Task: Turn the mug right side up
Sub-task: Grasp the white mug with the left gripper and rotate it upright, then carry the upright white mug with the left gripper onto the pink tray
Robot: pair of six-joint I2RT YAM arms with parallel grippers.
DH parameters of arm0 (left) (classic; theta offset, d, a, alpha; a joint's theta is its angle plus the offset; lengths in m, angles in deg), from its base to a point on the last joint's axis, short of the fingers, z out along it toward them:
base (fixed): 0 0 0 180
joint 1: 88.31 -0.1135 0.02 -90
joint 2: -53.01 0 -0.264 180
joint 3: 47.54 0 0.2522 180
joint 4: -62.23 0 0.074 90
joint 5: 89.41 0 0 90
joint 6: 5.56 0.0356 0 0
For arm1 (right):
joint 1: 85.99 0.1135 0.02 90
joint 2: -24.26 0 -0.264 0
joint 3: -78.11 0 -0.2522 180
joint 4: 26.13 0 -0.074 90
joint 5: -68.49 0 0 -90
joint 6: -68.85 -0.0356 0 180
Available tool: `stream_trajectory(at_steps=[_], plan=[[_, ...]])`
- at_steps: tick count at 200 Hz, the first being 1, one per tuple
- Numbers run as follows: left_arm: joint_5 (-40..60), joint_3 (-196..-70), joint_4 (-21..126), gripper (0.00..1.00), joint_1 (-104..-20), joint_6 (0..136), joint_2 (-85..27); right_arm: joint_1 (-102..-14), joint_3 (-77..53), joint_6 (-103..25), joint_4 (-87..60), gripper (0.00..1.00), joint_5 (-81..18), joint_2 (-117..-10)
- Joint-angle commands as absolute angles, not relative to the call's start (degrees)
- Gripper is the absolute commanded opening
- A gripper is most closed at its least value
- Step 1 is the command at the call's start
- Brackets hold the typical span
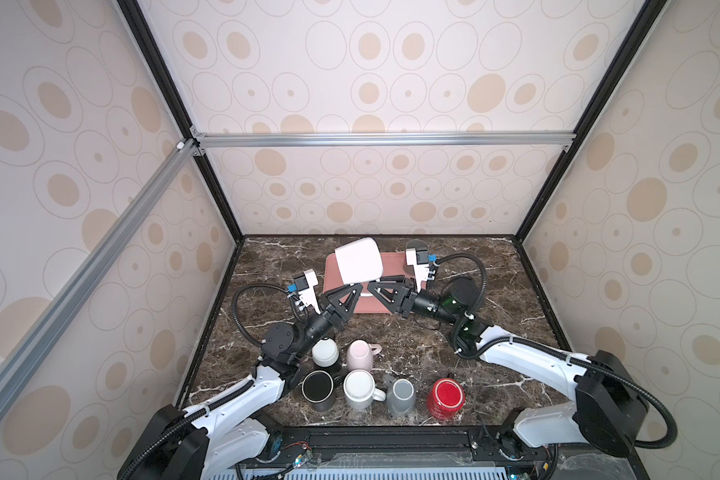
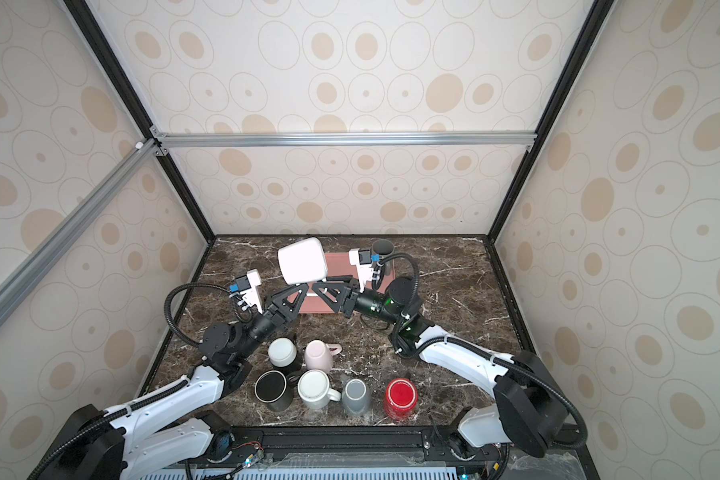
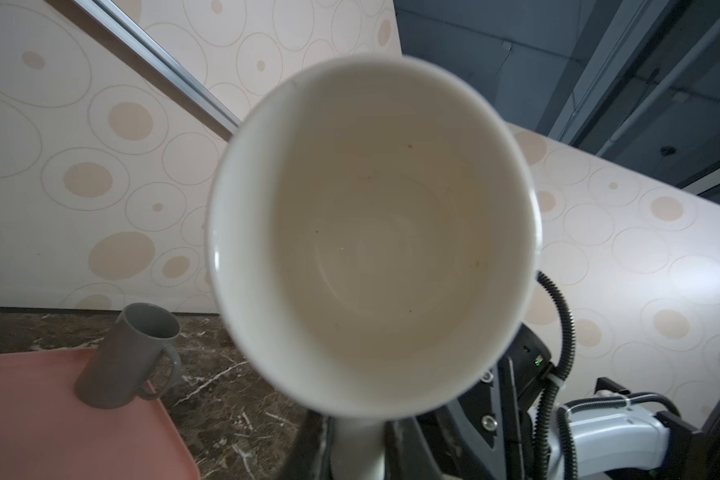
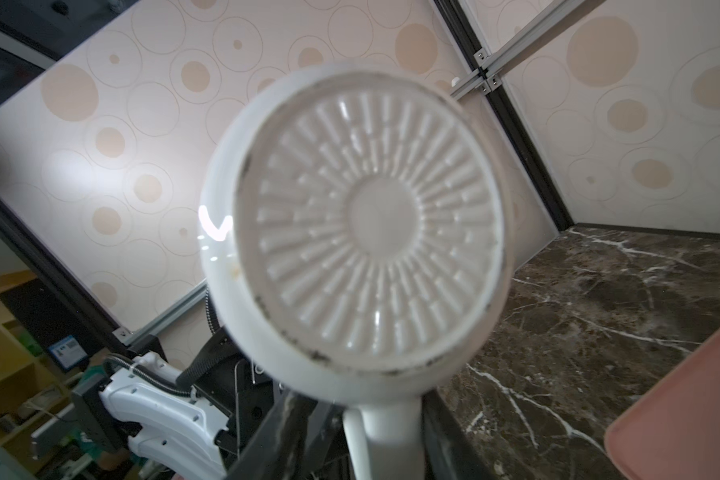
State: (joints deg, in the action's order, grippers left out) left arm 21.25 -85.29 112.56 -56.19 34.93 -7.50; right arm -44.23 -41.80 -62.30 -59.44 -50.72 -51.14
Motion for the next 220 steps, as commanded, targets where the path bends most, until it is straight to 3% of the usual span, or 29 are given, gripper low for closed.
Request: stream_trajectory(at_steps=[1,33,62,145,220], plan=[[18.1,-91.8,104.3,0.0,-56.5,41.5,-6.3,-43.9,-43.1,-54.1,-48.3,0.52,-41.1,-41.9],[15.7,-102.1,85.3,0.0,-56.4,49.5,-11.4,-44.0,-43.8,-45.9,-27.6,0.52,-24.3,-32.2],[12.4,-113.6,69.5,0.0,-56.4,56.0,-20.7,-44.1,-45.2,-43.6,-18.5,0.53,-16.5,-26.7],[1.7,-146.0,42.6,0.0,-56.1,68.7,-50.2,-44.2,-46.1,-42.0,-7.9,0.53,-9.8,-21.2],[-2.6,-168.2,31.5,0.0,-55.7,73.1,-71.3,-44.4,-47.2,-40.8,-1.9,0.54,-5.0,-16.1]])
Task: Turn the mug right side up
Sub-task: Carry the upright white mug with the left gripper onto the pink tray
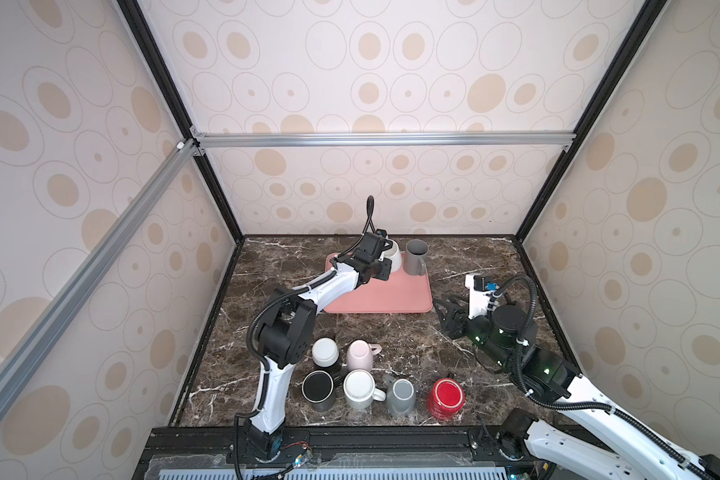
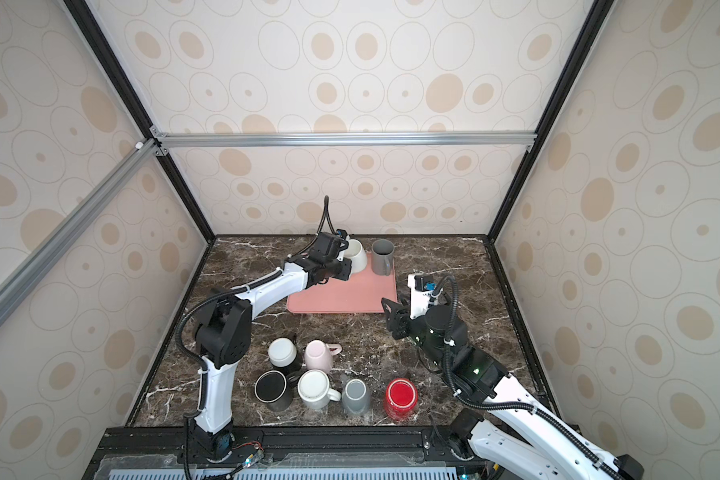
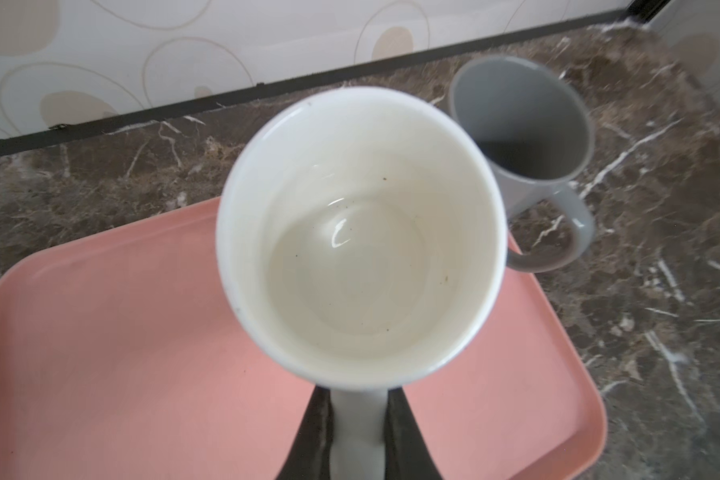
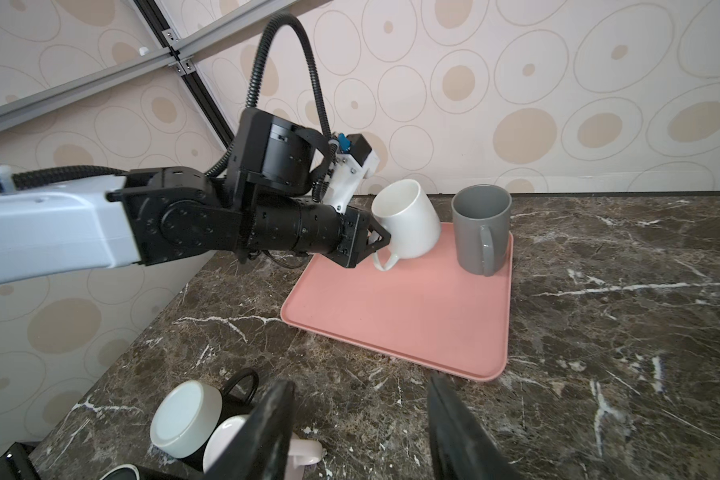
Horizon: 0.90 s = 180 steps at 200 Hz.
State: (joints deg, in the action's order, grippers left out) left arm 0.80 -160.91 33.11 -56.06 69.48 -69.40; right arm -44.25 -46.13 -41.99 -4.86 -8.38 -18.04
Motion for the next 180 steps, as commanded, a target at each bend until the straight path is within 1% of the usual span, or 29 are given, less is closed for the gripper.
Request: stream_trajectory(at_steps=[1,57,97,120,146,154,169,180], plan=[[-2.7,-168.4,31.4,0.0,-55.7,73.1,-71.4,-44.4,-47.2,-40.8,-1.9,0.54,-4.9,-16.0],[-5.8,-177.3,28.5,0.0,-55.3,73.9,-79.0,-44.7,-48.5,-41.3,0.0,0.55,-3.1,-13.5],[-7.9,-188.9,22.1,0.0,-55.0,74.8,-86.4,-44.9,-48.6,-41.2,1.0,0.56,-2.7,-13.1],[-8.9,-193.4,19.6,0.0,-54.9,75.0,-89.1,-44.9,-48.8,-41.2,1.2,0.56,-2.5,-12.8],[-9.0,-194.1,19.3,0.19,-54.9,74.9,-89.6,-45.0,-49.0,-41.2,1.2,0.57,-2.3,-12.5],[-8.9,-194.1,19.3,0.23,-54.8,74.9,-89.5,-45.0,-49.1,-41.2,1.2,0.58,-2.3,-12.5],[-9.1,-194.0,19.2,0.33,-54.8,74.8,-89.3,-45.1,-49.0,-41.2,1.2,0.59,-2.3,-12.6],[-9.2,-193.6,19.3,0.38,-54.8,74.7,-88.8,-45.2,-49.1,-41.2,1.1,0.59,-2.3,-12.6]])
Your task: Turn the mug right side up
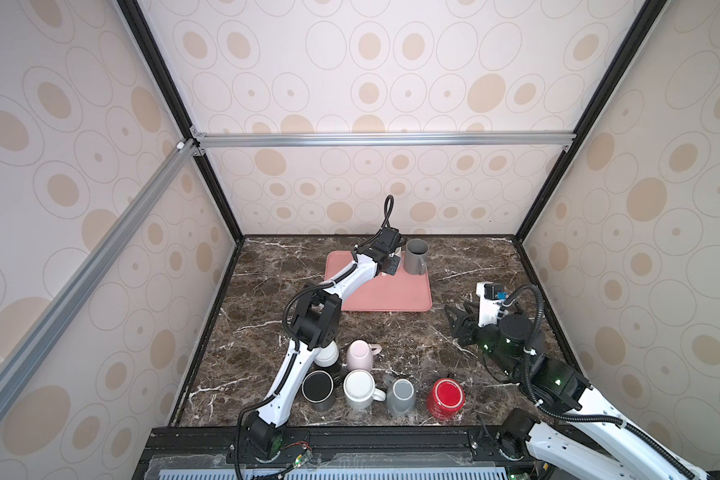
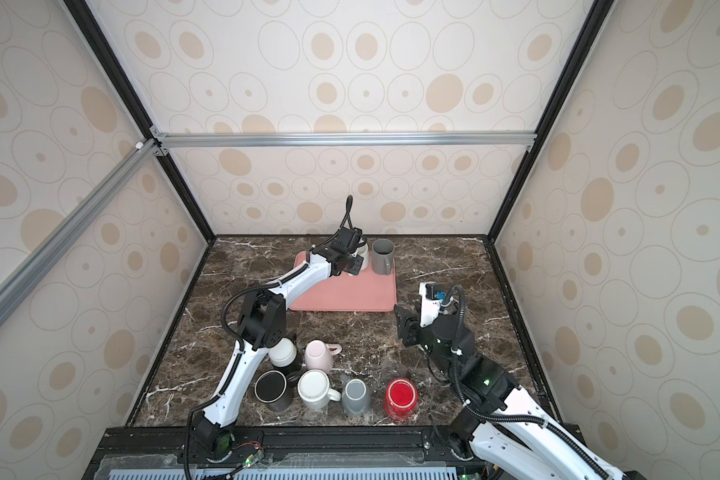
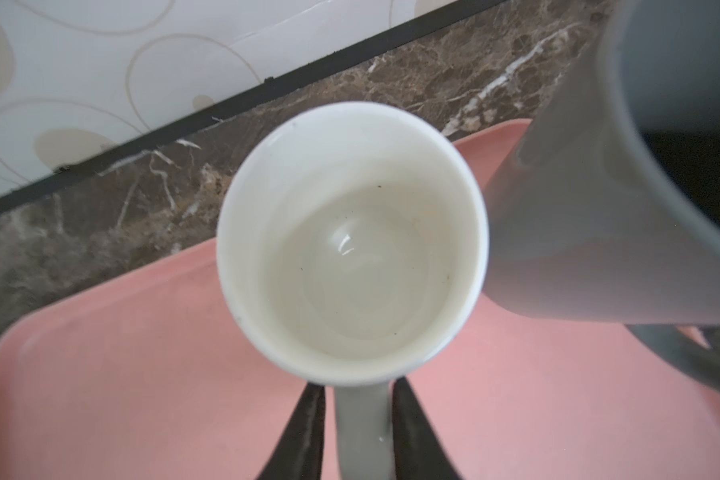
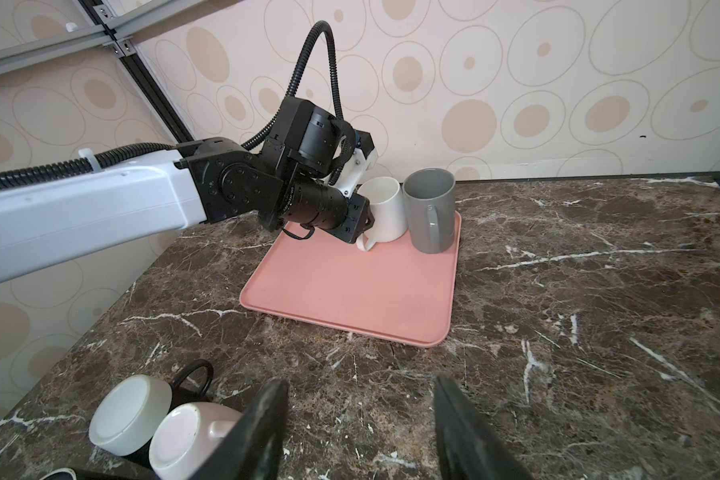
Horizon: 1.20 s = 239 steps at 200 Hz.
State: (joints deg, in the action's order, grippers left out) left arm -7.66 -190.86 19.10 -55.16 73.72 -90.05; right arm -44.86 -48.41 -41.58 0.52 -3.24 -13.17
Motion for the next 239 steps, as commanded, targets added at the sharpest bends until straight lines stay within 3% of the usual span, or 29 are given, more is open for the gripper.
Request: stream_trajectory(at_steps=[1,39,183,239], plan=[[-9.2,-193.7,19.3,0.38,-54.7,74.7,-88.8,-45.2,-49.1,-41.1,1.1,0.59,-2.3,-12.6],[-8.9,-187.5,23.4,0.49,-54.5,73.4,-83.3,-45.2,-49.0,-41.2,1.4,0.63,-2.8,-12.8],[6.7,-132.8,61.2,0.78,-54.4,57.4,-38.2,-45.3,-49.5,-42.9,3.4,0.67,-13.0,-18.4],[9.2,-115.1,70.8,0.88,-54.4,52.5,-23.1,-45.2,-50.8,-42.0,4.4,0.69,-23.1,-22.5]])
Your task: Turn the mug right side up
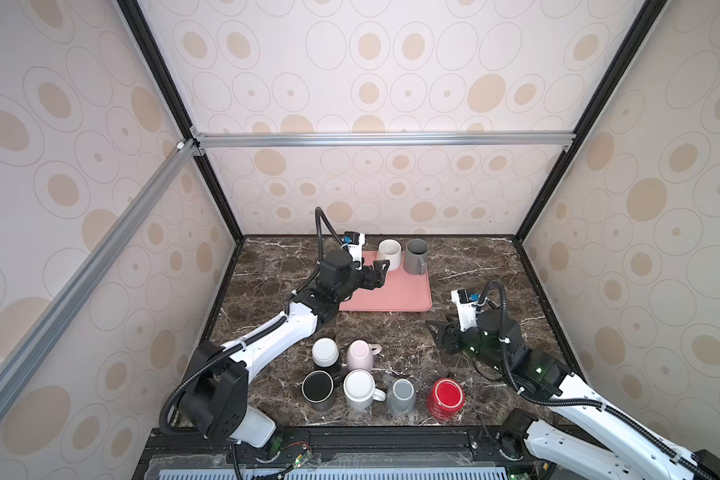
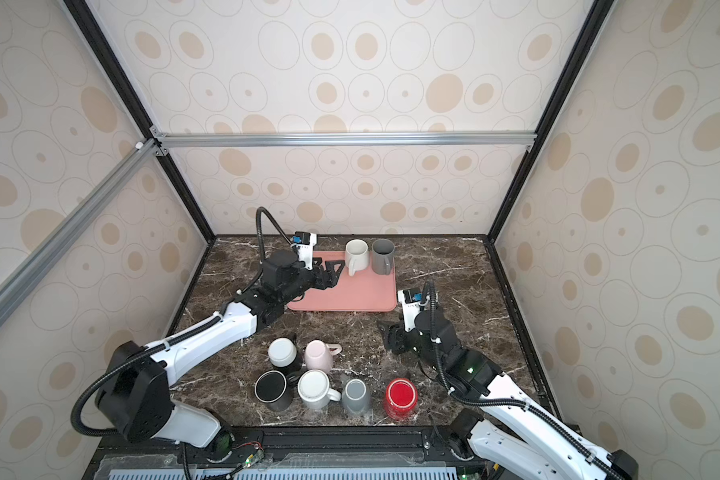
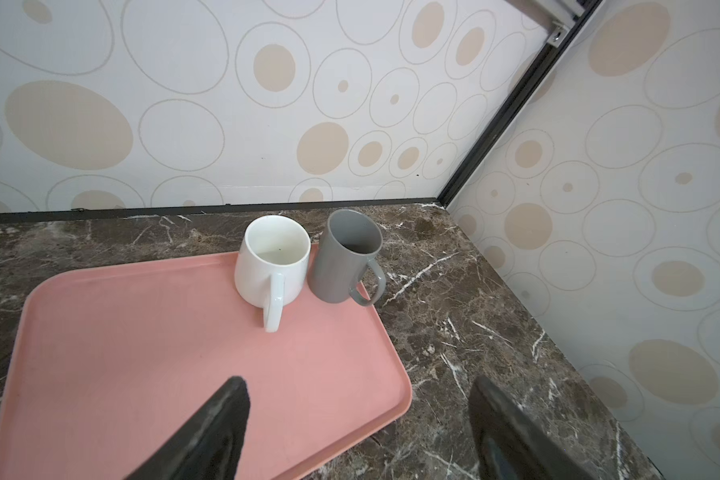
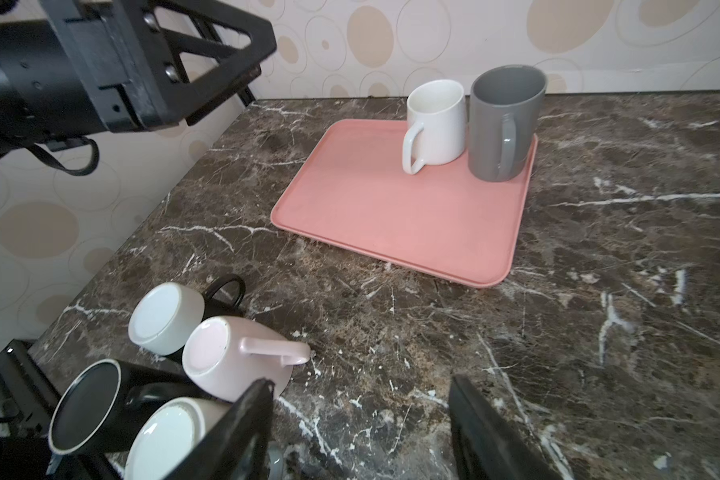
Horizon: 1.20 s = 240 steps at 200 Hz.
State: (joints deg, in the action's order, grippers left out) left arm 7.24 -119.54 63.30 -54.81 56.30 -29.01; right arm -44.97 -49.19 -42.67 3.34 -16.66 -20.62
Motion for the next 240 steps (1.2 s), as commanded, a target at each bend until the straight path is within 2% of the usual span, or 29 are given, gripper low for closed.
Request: stream_trajectory(at_steps=[1,22,53,106,174,240], plan=[[9.3,-114.8,70.9,0.88,-54.4,52.5,-22.8,-45.2,-50.9,-42.0,4.3,0.69,-23.4,-22.6],[9.9,-110.5,72.6,0.99,-54.4,51.3,-18.3,-44.8,-50.9,-40.9,3.6,0.69,-28.2,-25.8],[11.1,-106.2,74.5,0.99,-54.5,49.8,-13.9,-42.6,-49.8,-39.4,2.3,0.69,-31.9,-32.1],[11.9,-99.8,77.7,0.99,-54.4,48.8,-8.5,-35.1,-44.7,-34.7,1.9,0.69,-29.5,-44.1],[10.4,-97.3,71.9,0.99,-54.5,51.2,-3.6,-32.0,-38.7,-28.3,-0.6,0.59,-29.8,-58.3],[8.4,-96.2,69.9,0.99,-54.5,52.2,-0.5,-32.1,-35.8,-22.7,-4.1,0.78,-29.4,-62.5]])
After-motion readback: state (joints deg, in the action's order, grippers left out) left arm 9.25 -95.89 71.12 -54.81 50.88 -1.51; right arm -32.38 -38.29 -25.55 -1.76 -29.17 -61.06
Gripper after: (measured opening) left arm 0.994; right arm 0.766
